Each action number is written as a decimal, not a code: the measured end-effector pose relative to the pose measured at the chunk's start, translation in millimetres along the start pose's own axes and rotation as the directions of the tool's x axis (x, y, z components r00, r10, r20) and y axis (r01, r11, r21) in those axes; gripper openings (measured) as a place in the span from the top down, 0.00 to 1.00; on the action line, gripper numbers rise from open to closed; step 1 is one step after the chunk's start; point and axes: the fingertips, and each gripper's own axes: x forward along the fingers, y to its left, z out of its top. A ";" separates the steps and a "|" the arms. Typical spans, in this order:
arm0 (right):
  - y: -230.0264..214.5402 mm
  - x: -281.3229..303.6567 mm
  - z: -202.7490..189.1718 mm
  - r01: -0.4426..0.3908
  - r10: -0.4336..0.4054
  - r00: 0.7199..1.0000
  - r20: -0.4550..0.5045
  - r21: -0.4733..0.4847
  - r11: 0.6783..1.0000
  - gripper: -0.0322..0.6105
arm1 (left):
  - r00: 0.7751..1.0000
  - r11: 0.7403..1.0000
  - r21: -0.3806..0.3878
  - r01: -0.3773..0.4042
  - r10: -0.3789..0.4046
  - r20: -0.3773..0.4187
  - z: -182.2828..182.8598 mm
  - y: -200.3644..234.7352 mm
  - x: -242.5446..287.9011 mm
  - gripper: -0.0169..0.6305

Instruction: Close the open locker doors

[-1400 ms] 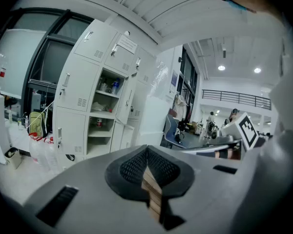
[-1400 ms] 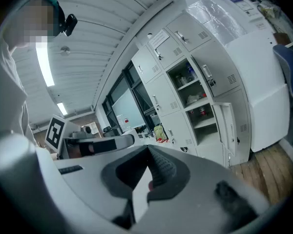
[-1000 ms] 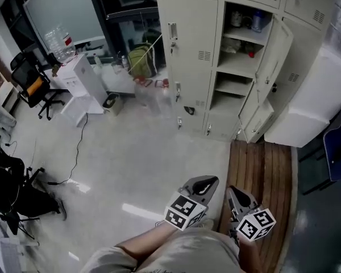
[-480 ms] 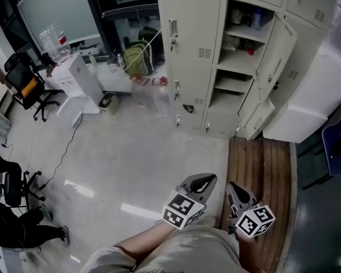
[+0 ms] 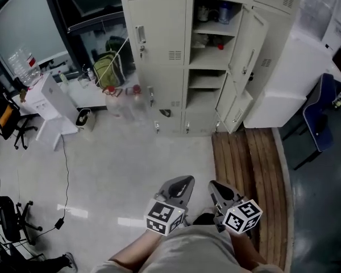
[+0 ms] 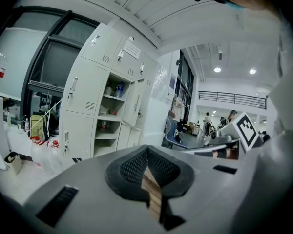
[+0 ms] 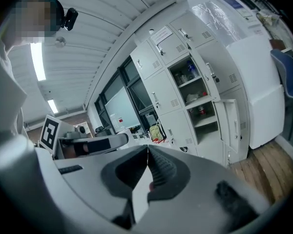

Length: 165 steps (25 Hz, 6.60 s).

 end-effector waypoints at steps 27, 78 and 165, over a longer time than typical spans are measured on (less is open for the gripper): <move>-120.2 99.6 79.2 -0.060 0.060 0.998 0.005 -0.023 0.998 0.91 | 0.999 0.999 0.020 -0.037 0.036 0.012 50.8 75.5 144.3 0.95; -419.1 143.6 235.6 0.050 -0.049 0.998 0.046 -0.013 0.999 0.91 | 0.983 0.982 -0.041 -0.184 0.183 -0.030 118.2 136.3 360.0 0.95; -309.8 370.3 247.9 0.193 -0.193 0.980 0.046 0.011 0.981 0.91 | 0.991 0.994 0.019 0.110 -0.109 -0.073 167.3 361.3 347.0 0.95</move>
